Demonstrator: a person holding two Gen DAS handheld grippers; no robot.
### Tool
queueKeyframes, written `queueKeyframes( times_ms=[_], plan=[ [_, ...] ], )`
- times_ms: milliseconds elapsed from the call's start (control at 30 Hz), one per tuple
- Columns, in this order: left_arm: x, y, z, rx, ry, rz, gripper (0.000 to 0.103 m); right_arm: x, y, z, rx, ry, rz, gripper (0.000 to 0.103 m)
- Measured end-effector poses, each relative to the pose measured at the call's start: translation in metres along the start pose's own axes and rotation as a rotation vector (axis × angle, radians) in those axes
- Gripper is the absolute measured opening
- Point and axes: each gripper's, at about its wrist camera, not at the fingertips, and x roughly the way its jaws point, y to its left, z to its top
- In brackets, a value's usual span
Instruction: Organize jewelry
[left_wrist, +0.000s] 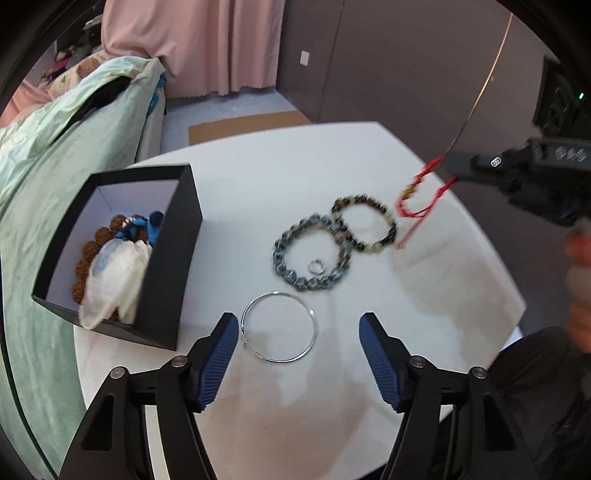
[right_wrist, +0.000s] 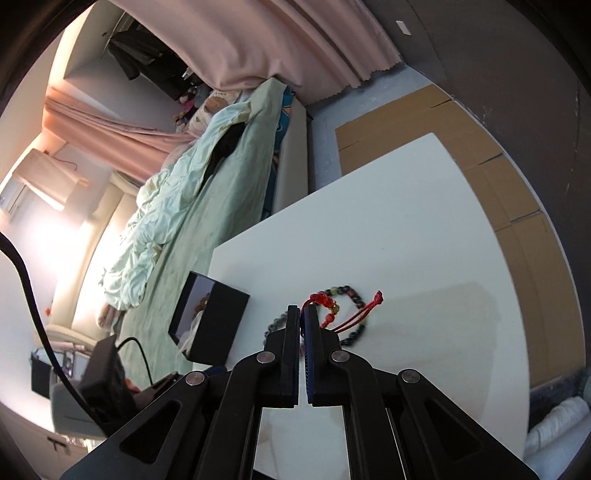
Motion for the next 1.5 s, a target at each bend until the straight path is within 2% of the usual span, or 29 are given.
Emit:
queueKeyframes(
  times_ms=[133, 200, 233, 400, 433, 500, 533, 700, 1067, 1300, 1500],
  plan=[
    [0.015, 0.001, -0.003, 0.021, 0.023, 0.058, 0.07, 0.0, -0.004, 0.0, 0.007, 0.005, -0.001, 0.004],
    [0.02, 0.002, -0.003, 0.036, 0.024, 0.072, 0.071, 0.0, -0.004, 0.0, 0.007, 0.008, -0.001, 0.004],
    [0.02, 0.001, -0.003, 0.046, 0.018, 0.079, 0.076, 0.0, -0.004, 0.0, 0.006, 0.008, -0.001, 0.004],
    [0.025, 0.0, -0.001, 0.06, 0.021, 0.101, 0.076, 0.0, 0.0, -0.001, -0.007, 0.015, 0.006, 0.004],
    [0.025, -0.001, -0.002, 0.062, 0.021, 0.105, 0.075, -0.001, 0.002, -0.002, -0.011, 0.014, 0.008, 0.004],
    [0.023, 0.0, -0.002, 0.065, 0.016, 0.108, 0.064, -0.002, 0.005, -0.002, -0.018, 0.012, 0.011, 0.004],
    [0.022, 0.001, -0.002, 0.067, 0.016, 0.108, 0.051, -0.002, 0.007, -0.002, -0.02, 0.013, 0.011, 0.004],
    [0.019, 0.003, 0.001, 0.055, 0.039, 0.085, 0.051, -0.002, 0.017, -0.002, -0.032, 0.009, 0.021, 0.004],
    [-0.032, 0.01, 0.015, 0.02, -0.067, 0.055, 0.051, -0.005, 0.046, -0.002, -0.059, -0.025, 0.075, 0.004],
    [-0.061, 0.03, 0.03, -0.014, -0.141, 0.075, 0.051, 0.001, 0.071, -0.003, -0.072, -0.044, 0.121, 0.004],
    [-0.069, 0.06, 0.044, -0.046, -0.163, 0.111, 0.051, 0.011, 0.092, -0.004, -0.064, -0.053, 0.162, 0.004]
  ],
)
